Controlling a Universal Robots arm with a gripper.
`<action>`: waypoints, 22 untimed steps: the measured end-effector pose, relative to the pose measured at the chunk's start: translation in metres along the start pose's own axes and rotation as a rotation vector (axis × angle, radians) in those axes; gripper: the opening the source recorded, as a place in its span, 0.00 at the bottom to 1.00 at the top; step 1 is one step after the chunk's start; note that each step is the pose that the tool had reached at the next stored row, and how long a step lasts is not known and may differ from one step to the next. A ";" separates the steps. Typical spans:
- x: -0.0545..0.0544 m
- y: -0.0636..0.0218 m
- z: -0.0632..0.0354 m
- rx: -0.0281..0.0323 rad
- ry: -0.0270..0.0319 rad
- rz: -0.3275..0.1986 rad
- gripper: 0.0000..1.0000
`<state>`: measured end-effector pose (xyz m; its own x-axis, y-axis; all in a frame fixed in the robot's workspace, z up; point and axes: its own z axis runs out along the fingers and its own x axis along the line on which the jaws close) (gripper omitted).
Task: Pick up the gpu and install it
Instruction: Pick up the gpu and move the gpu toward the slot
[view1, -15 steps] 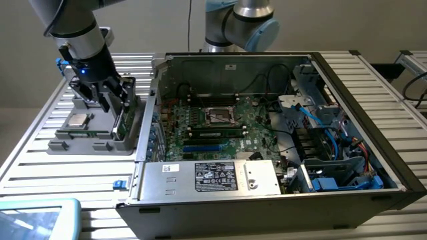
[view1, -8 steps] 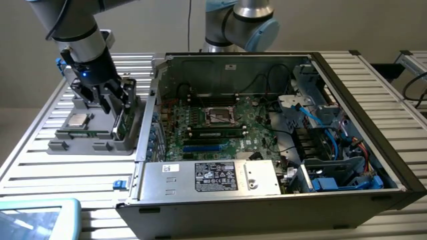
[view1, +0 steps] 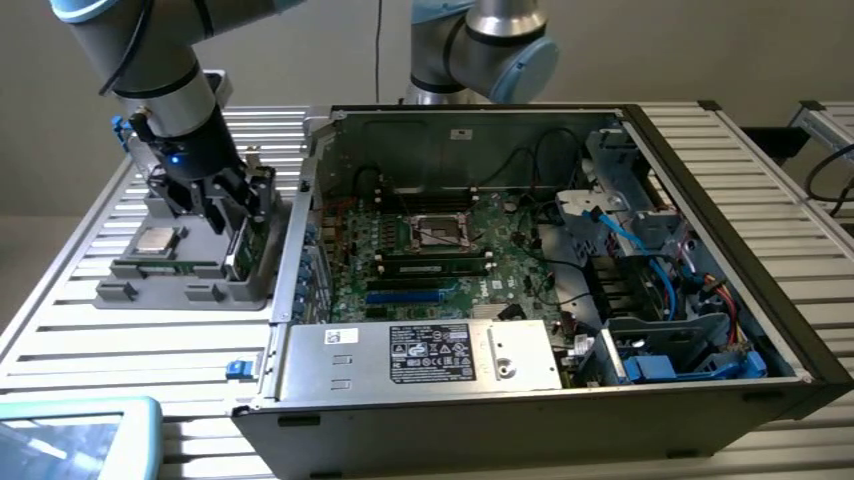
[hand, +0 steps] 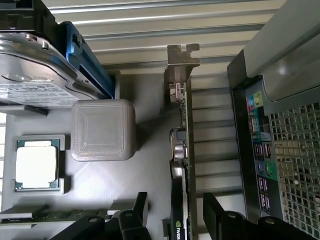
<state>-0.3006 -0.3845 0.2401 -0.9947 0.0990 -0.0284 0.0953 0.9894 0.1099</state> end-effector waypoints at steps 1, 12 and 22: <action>0.000 0.0003 0.0016 0.0002 -0.0005 0.000 0.56; 0.001 0.0063 0.0073 0.0133 -0.0103 0.000 0.56; 0.000 0.0050 0.0095 0.0157 -0.0135 0.023 0.56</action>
<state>-0.3001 -0.3786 0.2312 -0.9916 0.1233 -0.0394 0.1191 0.9883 0.0950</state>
